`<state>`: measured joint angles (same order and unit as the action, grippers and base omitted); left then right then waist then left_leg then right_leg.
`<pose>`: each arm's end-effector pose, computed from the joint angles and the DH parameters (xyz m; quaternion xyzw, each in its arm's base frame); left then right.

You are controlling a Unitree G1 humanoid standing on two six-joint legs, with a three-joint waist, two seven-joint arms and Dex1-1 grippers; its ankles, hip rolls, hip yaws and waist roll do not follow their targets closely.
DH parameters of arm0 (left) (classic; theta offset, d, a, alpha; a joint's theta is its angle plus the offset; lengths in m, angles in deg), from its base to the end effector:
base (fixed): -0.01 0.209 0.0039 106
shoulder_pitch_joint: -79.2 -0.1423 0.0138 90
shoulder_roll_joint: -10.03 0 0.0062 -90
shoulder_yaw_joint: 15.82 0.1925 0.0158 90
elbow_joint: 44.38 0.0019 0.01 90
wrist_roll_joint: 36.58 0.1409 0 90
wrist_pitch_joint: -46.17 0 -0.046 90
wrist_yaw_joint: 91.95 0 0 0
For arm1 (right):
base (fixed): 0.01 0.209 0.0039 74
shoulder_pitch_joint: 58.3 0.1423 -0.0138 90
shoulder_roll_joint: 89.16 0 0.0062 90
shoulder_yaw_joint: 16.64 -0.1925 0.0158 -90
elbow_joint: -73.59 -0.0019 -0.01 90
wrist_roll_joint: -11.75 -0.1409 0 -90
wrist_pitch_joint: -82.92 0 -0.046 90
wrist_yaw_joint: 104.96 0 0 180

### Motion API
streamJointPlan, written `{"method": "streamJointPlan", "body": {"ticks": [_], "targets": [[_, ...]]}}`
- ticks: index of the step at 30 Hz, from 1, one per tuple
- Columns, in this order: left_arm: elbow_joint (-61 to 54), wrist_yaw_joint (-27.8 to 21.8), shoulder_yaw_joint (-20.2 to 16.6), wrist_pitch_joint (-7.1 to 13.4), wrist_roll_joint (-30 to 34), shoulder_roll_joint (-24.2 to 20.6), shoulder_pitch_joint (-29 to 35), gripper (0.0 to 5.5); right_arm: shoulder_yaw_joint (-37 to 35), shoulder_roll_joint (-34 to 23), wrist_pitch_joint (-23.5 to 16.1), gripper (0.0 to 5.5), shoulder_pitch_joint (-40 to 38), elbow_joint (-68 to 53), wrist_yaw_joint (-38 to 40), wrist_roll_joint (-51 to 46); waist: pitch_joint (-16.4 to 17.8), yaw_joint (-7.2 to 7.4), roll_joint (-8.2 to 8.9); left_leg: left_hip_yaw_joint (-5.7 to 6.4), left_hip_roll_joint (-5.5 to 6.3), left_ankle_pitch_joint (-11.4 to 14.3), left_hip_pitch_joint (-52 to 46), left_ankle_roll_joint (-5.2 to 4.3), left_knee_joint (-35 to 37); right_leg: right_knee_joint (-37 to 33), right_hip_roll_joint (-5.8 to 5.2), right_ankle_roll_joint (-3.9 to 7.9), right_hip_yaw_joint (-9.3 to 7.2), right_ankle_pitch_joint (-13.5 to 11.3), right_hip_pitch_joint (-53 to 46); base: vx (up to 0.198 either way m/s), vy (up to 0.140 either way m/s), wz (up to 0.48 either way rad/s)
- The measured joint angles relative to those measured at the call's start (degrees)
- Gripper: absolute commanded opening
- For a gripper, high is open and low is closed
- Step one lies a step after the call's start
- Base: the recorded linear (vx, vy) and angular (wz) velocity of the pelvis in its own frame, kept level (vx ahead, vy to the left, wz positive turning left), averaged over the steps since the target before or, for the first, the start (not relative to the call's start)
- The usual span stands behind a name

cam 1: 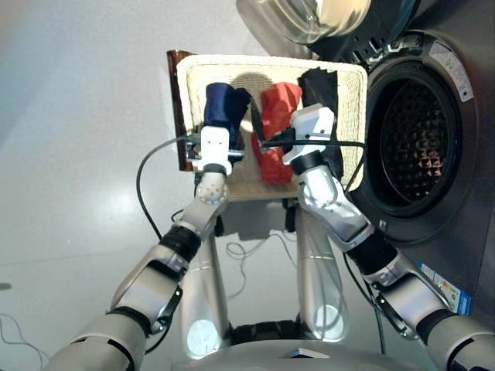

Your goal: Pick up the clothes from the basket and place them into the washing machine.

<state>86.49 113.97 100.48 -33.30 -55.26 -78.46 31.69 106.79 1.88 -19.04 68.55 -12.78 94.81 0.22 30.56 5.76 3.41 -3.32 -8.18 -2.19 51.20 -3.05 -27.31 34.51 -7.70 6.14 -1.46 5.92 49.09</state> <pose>0.3296 0.1129 0.0890 0.0879 -0.0742 0.0380 0.9926 0.2701 -0.0553 0.1505 -0.0394 -0.3088 0.1850 0.9321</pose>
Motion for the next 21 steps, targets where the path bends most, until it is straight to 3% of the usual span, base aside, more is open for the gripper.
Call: {"method": "streamJointPlan", "body": {"ticks": [2,8,19,20,21], "targets": [[2.2,0.0,-0.1,-0.4,-0.7,-0.2,1.2,5.50,1.1,0.7,-0.2,5.50,0.6,-0.1,-0.5,0.0,-0.1,0.73,0.38,0.03,-0.34,0.7,1.1,0.07,-1.8,1.3,0.02,0.02,0.22,0.6,1.0,0.000,0.000,0.000],[4.7,0.1,-0.2,-0.8,-1.9,-0.3,3.0,5.50,3.0,0.9,-1.1,5.50,0.4,-0.1,-1.7,-1.2,0.0,0.68,1.27,0.18,-0.80,1.3,4.3,-0.22,-3.1,4.1,0.17,-0.81,0.74,1.4,5.0,0.000,0.000,0.000],[12.7,-0.9,-0.8,-1.3,-6.3,-0.2,6.2,5.50,5.1,0.5,-1.3,5.50,0.8,-1.8,-3.7,-5.5,-0.1,1.85,1.81,0.25,-1.24,2.0,6.3,-0.46,-5.7,5.6,0.51,-0.73,1.10,2.0,6.9,-0.005,-0.001,-0.002],[13.1,-1.1,-0.8,-1.3,-6.9,-0.2,6.5,4.92,5.3,0.4,-1.3,5.50,0.8,-2.0,-3.9,-5.8,-0.1,1.92,1.91,0.14,-1.23,2.0,6.3,-0.47,-5.8,5.8,0.49,-0.58,1.05,2.0,6.9,0.000,0.000,0.000],[13.3,-1.2,-0.8,-1.5,-7.1,-0.3,6.6,2.48,5.3,0.4,-1.3,5.50,0.8,-2.1,-4.1,-5.9,-0.1,1.82,1.95,0.11,-1.31,2.1,6.3,-0.50,-5.9,6.0,0.56,-0.59,1.11,2.1,7.0,0.000,0.000,0.000]]}}
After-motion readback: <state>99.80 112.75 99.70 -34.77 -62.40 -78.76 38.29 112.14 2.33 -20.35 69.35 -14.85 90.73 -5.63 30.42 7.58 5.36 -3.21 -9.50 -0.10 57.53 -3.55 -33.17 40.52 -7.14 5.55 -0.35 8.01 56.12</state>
